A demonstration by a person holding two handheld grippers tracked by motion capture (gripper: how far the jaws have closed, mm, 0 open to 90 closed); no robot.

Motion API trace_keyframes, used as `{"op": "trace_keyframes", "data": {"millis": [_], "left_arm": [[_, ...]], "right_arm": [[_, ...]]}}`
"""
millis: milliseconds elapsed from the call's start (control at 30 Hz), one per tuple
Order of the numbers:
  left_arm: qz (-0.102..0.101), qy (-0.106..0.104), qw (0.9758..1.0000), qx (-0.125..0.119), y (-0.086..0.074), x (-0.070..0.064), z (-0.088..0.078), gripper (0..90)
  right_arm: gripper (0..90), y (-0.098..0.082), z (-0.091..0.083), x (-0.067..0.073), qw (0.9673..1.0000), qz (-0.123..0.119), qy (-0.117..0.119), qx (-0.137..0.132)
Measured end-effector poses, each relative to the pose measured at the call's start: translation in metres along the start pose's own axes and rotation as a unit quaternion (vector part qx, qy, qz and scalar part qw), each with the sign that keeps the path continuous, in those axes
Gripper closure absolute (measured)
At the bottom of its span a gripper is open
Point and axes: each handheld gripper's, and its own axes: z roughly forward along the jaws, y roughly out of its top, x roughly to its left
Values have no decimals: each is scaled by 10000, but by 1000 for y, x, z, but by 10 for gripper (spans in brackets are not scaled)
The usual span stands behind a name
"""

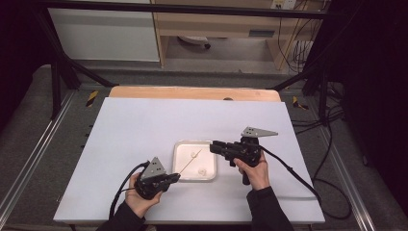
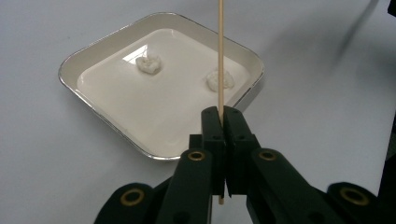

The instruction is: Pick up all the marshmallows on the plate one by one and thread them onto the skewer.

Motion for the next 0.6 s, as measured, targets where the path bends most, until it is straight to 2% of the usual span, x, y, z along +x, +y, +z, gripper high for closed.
{"op": "trace_keyframes", "data": {"millis": [167, 600], "left_arm": [[22, -31, 10000, -43, 1, -2, -1, 886], [62, -41, 9999, -109, 1, -4, -2, 886]], "right_arm": [[724, 2, 7, -1, 9998, 132, 139, -62], [726, 1, 17, 0, 9993, 188, 312, 32]]}}
